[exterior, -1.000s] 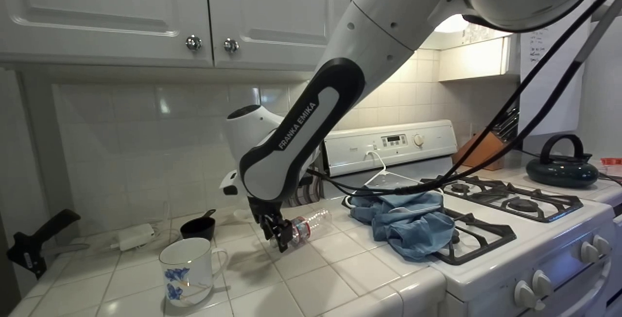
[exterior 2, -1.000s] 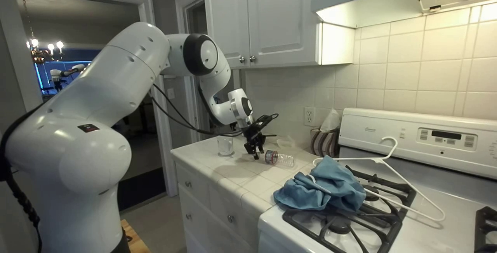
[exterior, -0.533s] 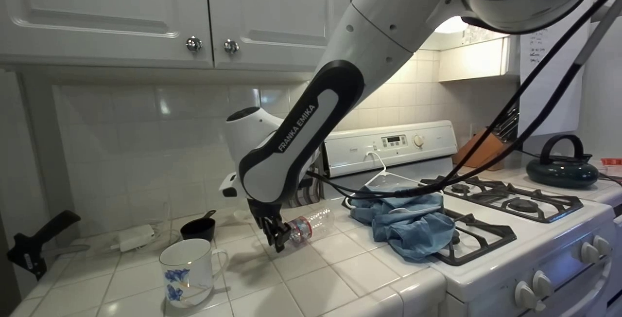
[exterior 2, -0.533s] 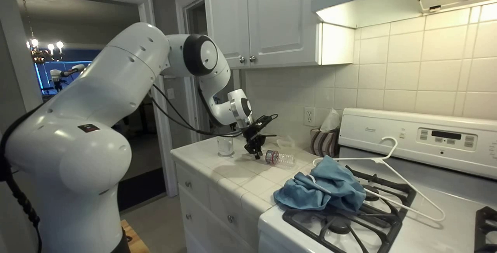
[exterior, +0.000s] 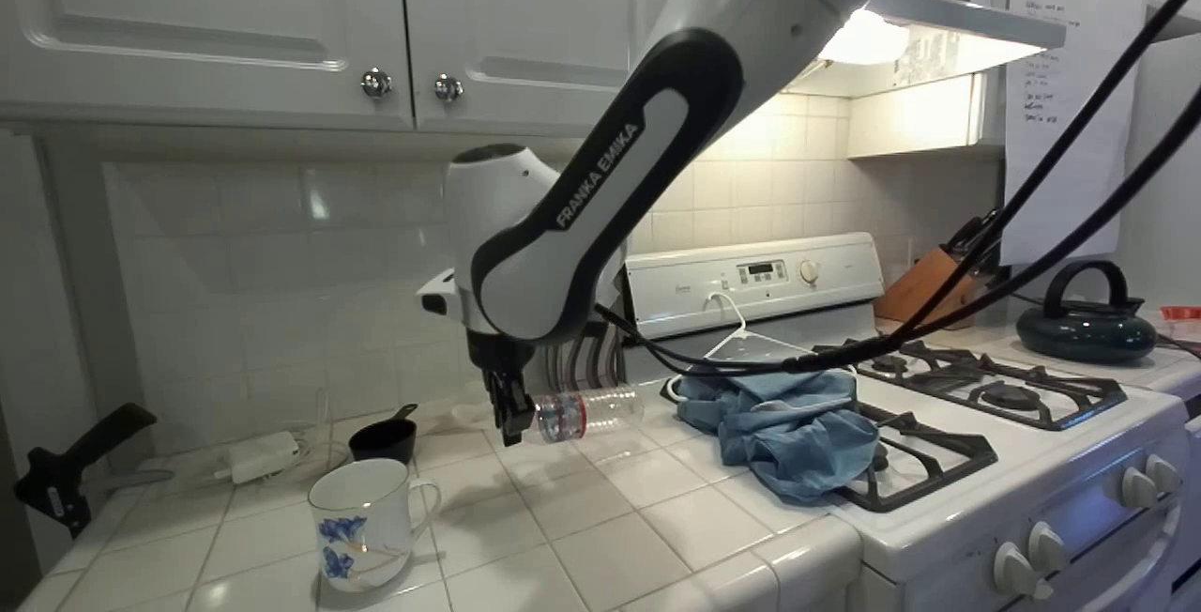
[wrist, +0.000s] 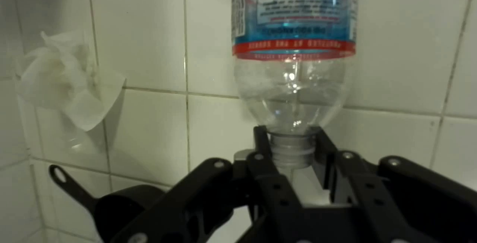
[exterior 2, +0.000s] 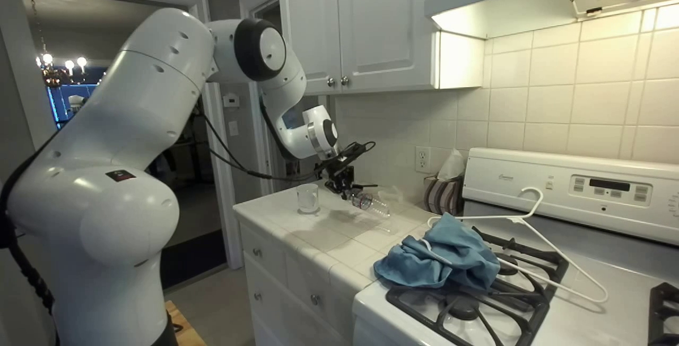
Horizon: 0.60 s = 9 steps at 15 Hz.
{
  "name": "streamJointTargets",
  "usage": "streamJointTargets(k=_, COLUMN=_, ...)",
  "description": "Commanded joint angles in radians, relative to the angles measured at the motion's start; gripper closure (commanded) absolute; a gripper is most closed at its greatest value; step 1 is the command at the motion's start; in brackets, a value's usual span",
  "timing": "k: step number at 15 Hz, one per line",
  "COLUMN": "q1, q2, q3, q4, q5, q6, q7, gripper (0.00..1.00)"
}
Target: Pick up the water bottle, put it in an upright position and move the black cup to the right
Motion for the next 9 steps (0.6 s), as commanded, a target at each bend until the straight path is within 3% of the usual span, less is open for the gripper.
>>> streamJointTargets(k=1, q1=-0.076, q2=-0.212, q3=0.063, q4=-0.241, q5=0.094, q6=0.1, q7=0.073, gripper=0.92)
streamJointTargets(k=4, q1=-0.17, q2=-0.343, q3=0.125, q4=-0.39, q5=0.236, q6=0.196, q7=0.05, gripper=0.92)
streamJointTargets(k=7, q1=-0.308, q2=-0.456, q3=0.225, q4=-0.549, q5=0.472, q6=0.35, q7=-0.075, gripper=0.92)
streamJointTargets(k=9, q1=-0.486, q2=-0.481, q3=0.405, q4=-0.625, q5=0.632, q6=0.481, q7=-0.183, gripper=0.92)
